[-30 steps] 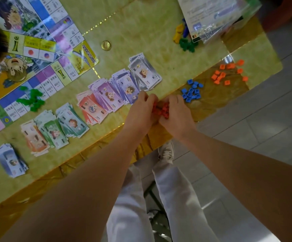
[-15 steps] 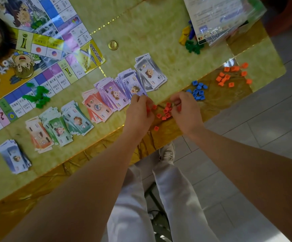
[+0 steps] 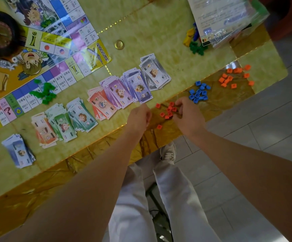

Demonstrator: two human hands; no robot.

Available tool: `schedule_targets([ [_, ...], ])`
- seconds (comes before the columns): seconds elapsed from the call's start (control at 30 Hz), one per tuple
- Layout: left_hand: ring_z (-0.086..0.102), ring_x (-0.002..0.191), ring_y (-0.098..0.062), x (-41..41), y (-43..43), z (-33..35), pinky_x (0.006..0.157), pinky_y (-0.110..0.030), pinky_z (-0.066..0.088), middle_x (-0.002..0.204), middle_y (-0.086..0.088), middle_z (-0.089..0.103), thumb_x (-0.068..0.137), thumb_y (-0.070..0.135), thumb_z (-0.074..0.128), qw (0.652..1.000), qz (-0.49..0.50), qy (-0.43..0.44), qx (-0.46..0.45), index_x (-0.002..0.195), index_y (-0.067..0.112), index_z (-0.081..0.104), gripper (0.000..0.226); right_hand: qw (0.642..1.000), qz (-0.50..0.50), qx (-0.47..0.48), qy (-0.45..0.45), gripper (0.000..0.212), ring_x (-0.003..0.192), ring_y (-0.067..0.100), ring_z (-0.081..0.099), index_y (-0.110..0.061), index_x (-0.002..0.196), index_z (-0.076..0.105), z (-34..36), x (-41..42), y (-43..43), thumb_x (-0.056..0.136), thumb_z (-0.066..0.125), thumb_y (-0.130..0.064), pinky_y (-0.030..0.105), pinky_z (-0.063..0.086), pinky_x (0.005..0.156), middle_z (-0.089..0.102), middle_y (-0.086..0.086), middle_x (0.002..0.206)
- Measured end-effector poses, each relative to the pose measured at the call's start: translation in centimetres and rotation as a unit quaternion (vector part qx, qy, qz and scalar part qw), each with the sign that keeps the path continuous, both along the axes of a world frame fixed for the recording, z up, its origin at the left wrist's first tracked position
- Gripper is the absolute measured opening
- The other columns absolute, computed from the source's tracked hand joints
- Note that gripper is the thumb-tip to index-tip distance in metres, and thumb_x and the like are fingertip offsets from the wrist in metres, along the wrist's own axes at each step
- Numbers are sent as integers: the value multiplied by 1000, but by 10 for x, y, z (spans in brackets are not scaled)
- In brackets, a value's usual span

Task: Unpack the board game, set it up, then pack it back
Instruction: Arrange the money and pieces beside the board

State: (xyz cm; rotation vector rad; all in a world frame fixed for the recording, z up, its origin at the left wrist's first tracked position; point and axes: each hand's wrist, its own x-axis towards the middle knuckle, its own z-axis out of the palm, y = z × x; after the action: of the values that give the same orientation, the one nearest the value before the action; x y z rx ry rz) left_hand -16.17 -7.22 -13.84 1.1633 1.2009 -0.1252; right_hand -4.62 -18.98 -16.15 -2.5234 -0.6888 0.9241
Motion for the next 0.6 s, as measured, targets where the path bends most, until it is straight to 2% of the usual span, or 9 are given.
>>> schedule_targets([
  [0.07,37,53,-11,-6,-7,-5,52,-26,30,61,6,45,90,31,56,980,-147,23,130,72,17,48,24,1000,-4,-1,-12,27,75,12,49,-19,108,52,-1,-1,2,86,66,-13,32,42,62,46,-5,92],
  [0.17,46,62,-10,-10,-18,-11,53,-27,32,74,11,52,80,47,69,892,-347,104,271,93,25,45,35,1000,9,14,-27,18,71,13,48,-17,101,53,-4,-2,3,87,64,-13,31,38,59,47,-2,88],
  [0.23,49,72,-12,-9,-24,-15,58,-27,31,86,10,55,85,41,67,851,-386,132,331,100,25,43,32,999,9,32,-17,13,69,13,47,-16,98,54,-5,-1,1,88,62,-16,31,40,58,48,-2,83],
  [0.3,48,76,-13,-7,-25,-16,63,-28,33,90,7,53,93,34,59,842,-385,137,353,105,22,46,21,998,-6,55,14,7,63,11,47,-15,95,54,-4,3,-2,90,58,-19,28,41,56,51,-1,76],
  [0.33,48,76,-14,-7,-24,-16,63,-29,34,88,7,52,95,32,54,846,-381,130,350,106,20,47,17,997,-22,63,43,6,59,9,45,-13,93,55,-2,5,-3,92,55,-19,25,39,53,54,0,74],
  [0.4,51,69,-16,-10,-22,-16,58,-30,35,80,4,54,98,28,46,882,-338,97,313,103,16,49,13,982,-91,86,138,16,52,6,41,-9,88,56,3,10,-1,96,43,-14,21,33,47,56,5,74],
  [0.5,42,57,-14,-10,-15,-13,51,-28,31,68,-2,51,99,19,36,966,-174,45,185,88,9,53,23,914,-239,117,305,28,43,6,36,-11,75,53,11,18,4,87,31,3,16,26,38,56,9,71],
  [0.53,39,54,-13,-9,-12,-13,50,-27,29,67,-3,51,98,15,34,984,-118,25,128,80,8,54,28,901,-255,118,329,29,44,8,33,-11,72,51,13,19,5,84,30,4,17,24,39,56,9,69],
  [0.6,38,48,-12,-6,-6,-9,45,-24,28,67,-8,56,95,11,31,998,-48,-17,30,68,9,53,35,916,-228,98,316,28,49,11,33,-10,69,51,15,20,6,85,32,2,20,27,44,55,7,67],
])
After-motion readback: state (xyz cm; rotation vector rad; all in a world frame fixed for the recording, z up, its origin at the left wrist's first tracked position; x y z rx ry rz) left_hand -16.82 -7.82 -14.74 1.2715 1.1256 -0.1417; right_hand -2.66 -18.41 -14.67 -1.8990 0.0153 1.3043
